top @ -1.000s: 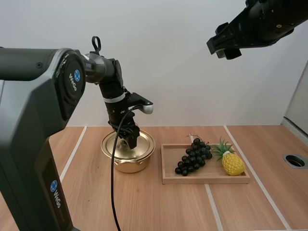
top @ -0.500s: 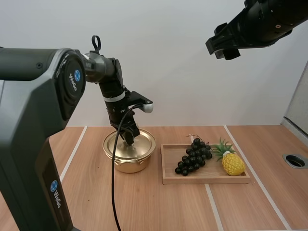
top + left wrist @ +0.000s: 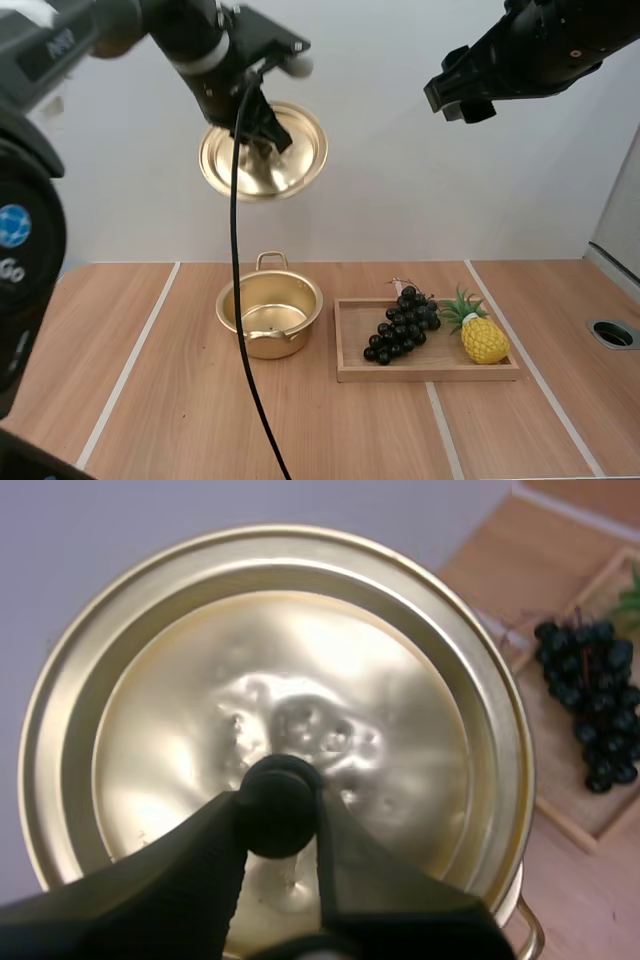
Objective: Open the pot, put the grape inside, and close it
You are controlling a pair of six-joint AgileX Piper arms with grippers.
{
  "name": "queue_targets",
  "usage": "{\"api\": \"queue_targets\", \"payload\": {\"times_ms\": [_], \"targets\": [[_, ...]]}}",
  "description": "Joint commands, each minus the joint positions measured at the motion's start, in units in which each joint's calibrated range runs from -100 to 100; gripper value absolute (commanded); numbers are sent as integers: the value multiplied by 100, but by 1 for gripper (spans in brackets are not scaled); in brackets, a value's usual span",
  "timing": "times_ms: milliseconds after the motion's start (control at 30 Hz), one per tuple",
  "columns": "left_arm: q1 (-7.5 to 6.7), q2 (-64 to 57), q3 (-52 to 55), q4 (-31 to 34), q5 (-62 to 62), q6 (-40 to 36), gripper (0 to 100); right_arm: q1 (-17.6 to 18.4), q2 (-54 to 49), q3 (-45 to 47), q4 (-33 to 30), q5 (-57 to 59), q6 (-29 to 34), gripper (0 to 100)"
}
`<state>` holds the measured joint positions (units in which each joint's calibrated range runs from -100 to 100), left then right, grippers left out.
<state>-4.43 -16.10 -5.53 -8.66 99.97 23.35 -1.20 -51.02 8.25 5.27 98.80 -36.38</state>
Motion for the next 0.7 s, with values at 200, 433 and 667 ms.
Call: {"api": "queue_targets", "payload": {"times_ms": [200, 433, 667], "targets": [[-32, -1259, -1310, 76, -269, -840, 0, -28, -27, -28, 41, 28, -516, 100], [-32, -1929, -1676, 612, -2145, -1430, 0, -28, -17, -28, 188, 120, -1898, 100], [-32, -2529, -1725, 990, -3792, -1875, 0, -28, 333, -28, 250, 120, -3021, 100]]}}
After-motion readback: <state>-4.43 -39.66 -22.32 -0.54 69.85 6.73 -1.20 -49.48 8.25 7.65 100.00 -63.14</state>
